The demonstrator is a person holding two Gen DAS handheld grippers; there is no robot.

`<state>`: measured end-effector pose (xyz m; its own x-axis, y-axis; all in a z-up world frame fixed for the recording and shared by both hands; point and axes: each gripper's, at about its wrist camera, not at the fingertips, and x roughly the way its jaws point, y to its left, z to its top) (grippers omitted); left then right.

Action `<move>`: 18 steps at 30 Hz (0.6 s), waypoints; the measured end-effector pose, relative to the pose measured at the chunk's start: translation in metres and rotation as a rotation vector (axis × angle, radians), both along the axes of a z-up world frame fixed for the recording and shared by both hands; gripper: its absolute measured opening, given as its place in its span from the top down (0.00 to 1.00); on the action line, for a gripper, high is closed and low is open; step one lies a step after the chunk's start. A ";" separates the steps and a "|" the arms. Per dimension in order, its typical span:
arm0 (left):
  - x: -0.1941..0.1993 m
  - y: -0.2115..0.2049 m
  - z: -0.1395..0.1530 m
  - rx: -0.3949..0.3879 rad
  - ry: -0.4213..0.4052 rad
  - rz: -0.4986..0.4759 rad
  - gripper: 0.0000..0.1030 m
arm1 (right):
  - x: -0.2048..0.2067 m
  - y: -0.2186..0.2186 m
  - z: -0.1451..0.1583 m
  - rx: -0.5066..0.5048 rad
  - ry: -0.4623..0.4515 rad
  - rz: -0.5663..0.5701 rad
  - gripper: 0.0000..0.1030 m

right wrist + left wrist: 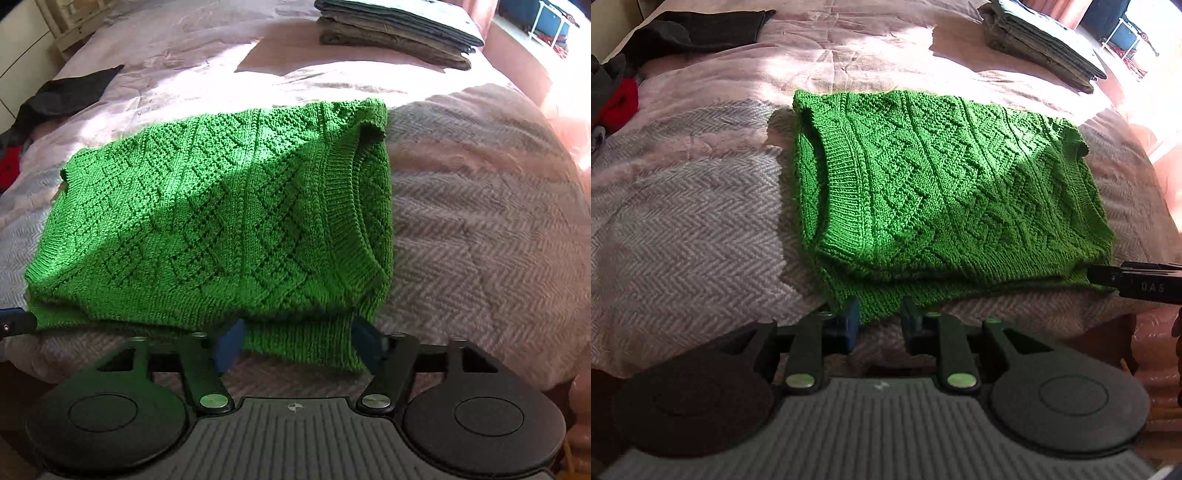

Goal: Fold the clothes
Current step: 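Withdraw both open tools from the half-folded sweater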

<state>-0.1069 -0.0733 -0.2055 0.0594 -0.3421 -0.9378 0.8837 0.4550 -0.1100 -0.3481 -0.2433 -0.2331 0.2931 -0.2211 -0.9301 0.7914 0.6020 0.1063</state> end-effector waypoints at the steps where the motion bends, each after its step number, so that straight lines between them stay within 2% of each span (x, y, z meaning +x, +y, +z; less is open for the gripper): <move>1: 0.001 0.003 0.007 0.004 -0.005 -0.012 0.76 | 0.000 0.007 0.006 0.012 -0.004 -0.014 0.30; 7: 0.008 0.020 0.050 0.012 -0.025 -0.071 0.68 | 0.001 0.045 0.039 0.095 -0.003 -0.115 0.28; 9: 0.012 0.028 0.064 -0.011 -0.036 -0.089 0.64 | 0.002 0.056 0.051 0.088 -0.006 -0.138 0.27; 12: 0.014 0.039 0.083 -0.040 -0.059 -0.110 0.60 | 0.005 0.072 0.070 0.062 -0.012 -0.162 0.19; 18: 0.017 0.060 0.105 -0.062 -0.105 -0.130 0.56 | 0.010 0.102 0.097 0.011 -0.039 -0.192 0.18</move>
<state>-0.0897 -0.0128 -0.1003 0.1075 -0.4104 -0.9055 0.9428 0.3312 -0.0381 -0.3382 -0.1415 -0.1360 0.2822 -0.2668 -0.9215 0.8869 0.4388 0.1446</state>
